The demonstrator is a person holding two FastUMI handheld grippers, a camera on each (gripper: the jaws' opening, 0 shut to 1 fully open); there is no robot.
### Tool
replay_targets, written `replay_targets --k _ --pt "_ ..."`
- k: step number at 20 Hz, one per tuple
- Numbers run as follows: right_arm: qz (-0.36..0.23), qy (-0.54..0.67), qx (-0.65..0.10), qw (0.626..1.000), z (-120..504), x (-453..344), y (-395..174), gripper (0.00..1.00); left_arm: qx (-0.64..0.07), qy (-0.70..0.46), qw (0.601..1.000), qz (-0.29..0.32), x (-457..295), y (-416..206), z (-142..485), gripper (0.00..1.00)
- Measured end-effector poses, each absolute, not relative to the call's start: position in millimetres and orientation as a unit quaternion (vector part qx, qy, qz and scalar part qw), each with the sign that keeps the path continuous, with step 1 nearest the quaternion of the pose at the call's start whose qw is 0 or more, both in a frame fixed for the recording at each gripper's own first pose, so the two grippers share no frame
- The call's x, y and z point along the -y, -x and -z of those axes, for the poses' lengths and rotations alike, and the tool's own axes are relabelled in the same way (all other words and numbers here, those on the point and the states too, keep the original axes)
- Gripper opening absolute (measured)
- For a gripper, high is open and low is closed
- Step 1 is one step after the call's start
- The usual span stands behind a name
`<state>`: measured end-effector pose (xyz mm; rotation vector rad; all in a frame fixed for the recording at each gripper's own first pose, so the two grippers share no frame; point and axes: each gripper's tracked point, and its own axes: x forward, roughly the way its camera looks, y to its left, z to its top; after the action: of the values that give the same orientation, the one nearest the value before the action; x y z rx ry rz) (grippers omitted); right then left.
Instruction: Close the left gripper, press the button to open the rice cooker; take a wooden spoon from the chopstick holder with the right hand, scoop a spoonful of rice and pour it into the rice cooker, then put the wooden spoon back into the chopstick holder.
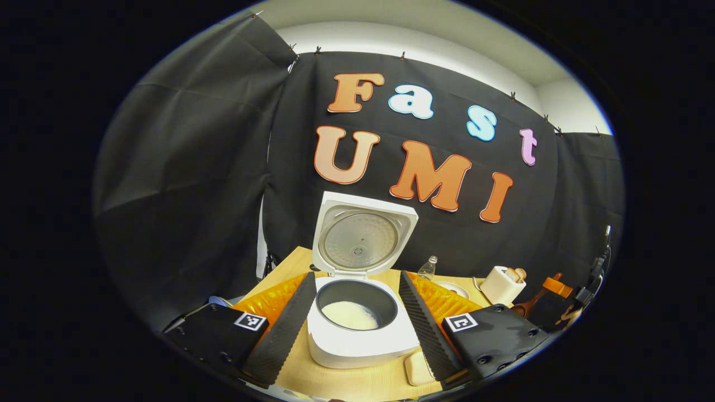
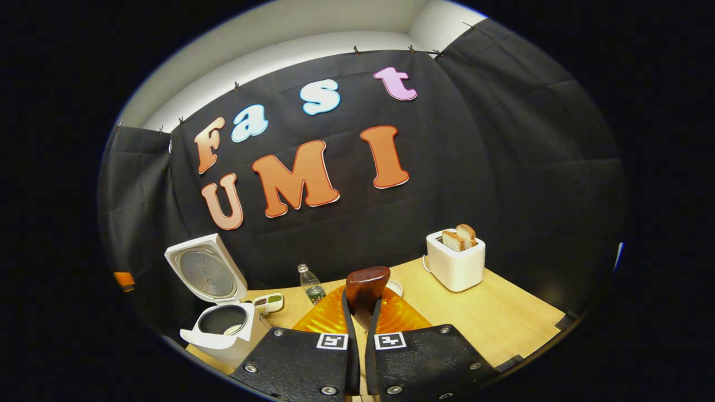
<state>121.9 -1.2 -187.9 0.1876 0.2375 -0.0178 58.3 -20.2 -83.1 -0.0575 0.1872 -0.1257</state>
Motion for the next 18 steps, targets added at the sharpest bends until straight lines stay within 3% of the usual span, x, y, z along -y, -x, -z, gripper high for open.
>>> replay_targets --k 18 --pt "0.032 -0.211 -0.228 0.950 324.4 46.1 -130.2 0.03 -0.068 -0.008 0.998 0.014 46.7 -48.3 68.4 1.00"
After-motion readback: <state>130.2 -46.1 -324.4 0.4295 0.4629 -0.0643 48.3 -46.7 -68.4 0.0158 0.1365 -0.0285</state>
